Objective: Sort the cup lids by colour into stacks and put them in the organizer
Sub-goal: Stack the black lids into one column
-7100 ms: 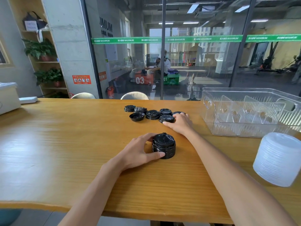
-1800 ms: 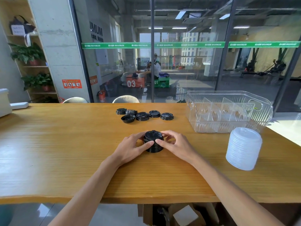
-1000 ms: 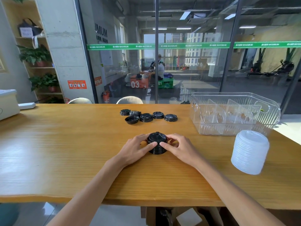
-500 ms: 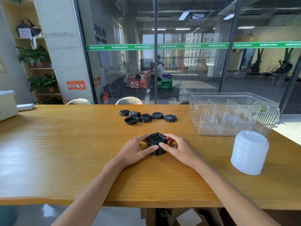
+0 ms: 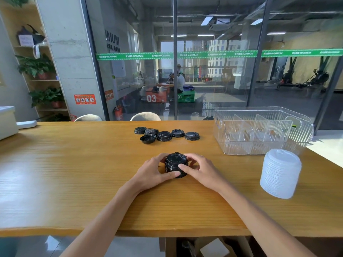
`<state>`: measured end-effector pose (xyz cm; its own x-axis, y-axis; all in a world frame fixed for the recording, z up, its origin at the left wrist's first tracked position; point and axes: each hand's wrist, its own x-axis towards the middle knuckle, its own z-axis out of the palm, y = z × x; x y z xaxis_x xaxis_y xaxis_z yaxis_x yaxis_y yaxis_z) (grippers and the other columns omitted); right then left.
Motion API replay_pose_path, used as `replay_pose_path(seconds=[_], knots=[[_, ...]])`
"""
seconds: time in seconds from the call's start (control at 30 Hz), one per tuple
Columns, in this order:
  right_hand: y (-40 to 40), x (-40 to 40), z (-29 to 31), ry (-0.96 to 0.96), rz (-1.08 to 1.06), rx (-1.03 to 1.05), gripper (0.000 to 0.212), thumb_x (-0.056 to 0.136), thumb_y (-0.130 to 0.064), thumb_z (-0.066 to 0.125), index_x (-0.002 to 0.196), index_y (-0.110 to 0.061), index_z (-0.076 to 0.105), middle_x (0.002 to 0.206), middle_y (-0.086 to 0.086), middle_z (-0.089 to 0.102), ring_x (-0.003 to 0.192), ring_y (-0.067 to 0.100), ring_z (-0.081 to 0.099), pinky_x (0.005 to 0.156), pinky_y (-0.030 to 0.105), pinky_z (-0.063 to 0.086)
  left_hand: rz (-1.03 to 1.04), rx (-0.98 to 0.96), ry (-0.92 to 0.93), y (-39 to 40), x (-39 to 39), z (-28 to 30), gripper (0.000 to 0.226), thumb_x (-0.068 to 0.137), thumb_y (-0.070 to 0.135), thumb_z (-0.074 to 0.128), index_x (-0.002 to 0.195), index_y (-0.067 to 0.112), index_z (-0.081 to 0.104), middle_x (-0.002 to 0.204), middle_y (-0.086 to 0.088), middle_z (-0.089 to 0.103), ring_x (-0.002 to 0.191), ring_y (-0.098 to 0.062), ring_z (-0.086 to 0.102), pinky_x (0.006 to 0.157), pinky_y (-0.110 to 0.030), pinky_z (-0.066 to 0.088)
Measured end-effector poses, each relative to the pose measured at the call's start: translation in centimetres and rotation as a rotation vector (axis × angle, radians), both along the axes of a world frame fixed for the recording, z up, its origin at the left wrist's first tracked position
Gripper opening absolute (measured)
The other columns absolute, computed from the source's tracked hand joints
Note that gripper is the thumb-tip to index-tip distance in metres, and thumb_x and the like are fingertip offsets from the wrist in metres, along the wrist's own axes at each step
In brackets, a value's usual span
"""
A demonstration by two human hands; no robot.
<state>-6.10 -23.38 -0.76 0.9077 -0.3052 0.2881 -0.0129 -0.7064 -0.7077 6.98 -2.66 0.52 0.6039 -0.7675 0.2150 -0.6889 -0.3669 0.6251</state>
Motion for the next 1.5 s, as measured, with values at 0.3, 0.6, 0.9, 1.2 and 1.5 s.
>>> replay_pose_path(seconds=[0.3, 0.6, 0.9, 1.2, 1.5], knots=[[-1.5, 1.8, 0.5, -0.012, -0.014, 0.128, 0.075, 0.091, -0.082, 0.052, 0.147, -0.032, 0.06, 0.126, -0.022, 0.064, 0.121, -0.009, 0.056, 0.096, 0.02, 0.047, 0.07, 0.011, 0.005, 0.3, 0.3, 0.2, 0.109, 0.069, 0.089, 0.077, 0.156, 0.03, 0.051, 0.144, 0.01, 0.066, 0.132, -0.01, 0.06, 0.113, -0.045, 0.052], [-3.1, 8.1, 2.3, 0.023, -0.09, -0.024, 0.066, 0.101, -0.057, 0.065, 0.152, -0.018, 0.053, 0.122, -0.01, 0.067, 0.12, 0.011, 0.06, 0.098, 0.031, 0.048, 0.157, 0.075, -0.111, 0.8, 1.5, -0.1, 0.105, 0.072, 0.093, 0.068, 0.156, 0.031, 0.049, 0.145, 0.005, 0.064, 0.133, -0.019, 0.057, 0.112, -0.047, 0.049], [-4.1, 15.4, 1.6, 0.092, -0.241, -0.162, 0.074, 0.095, -0.059, 0.071, 0.153, -0.017, 0.05, 0.131, -0.003, 0.064, 0.134, 0.019, 0.05, 0.094, 0.038, 0.048, 0.18, 0.005, -0.145, 0.7, 2.6, -0.5, 0.091, 0.085, 0.075, 0.073, 0.158, 0.03, 0.041, 0.148, 0.005, 0.064, 0.14, -0.015, 0.055, 0.118, -0.046, 0.042], [-3.4, 20.7, 2.1, 0.112, -0.338, -0.209, 0.083, 0.089, -0.061, 0.078, 0.15, -0.011, 0.052, 0.145, 0.006, 0.061, 0.141, 0.028, 0.048, 0.109, 0.046, 0.049, 0.219, -0.045, -0.142, 0.2, 3.5, -1.3, 0.086, 0.091, 0.071, 0.069, 0.158, 0.026, 0.041, 0.153, 0.005, 0.058, 0.144, -0.015, 0.048, 0.122, -0.045, 0.039], [-2.5, 23.7, 1.6, 0.13, -0.424, -0.252, 0.078, 0.085, -0.066, 0.078, 0.135, -0.008, 0.061, 0.144, 0.011, 0.06, 0.138, 0.031, 0.047, 0.105, 0.046, 0.05, 0.226, -0.049, -0.153, -0.1, 4.0, -1.8, 0.084, 0.09, 0.072, 0.068, 0.158, 0.031, 0.04, 0.153, 0.011, 0.056, 0.142, -0.012, 0.046, 0.115, -0.036, 0.036]])
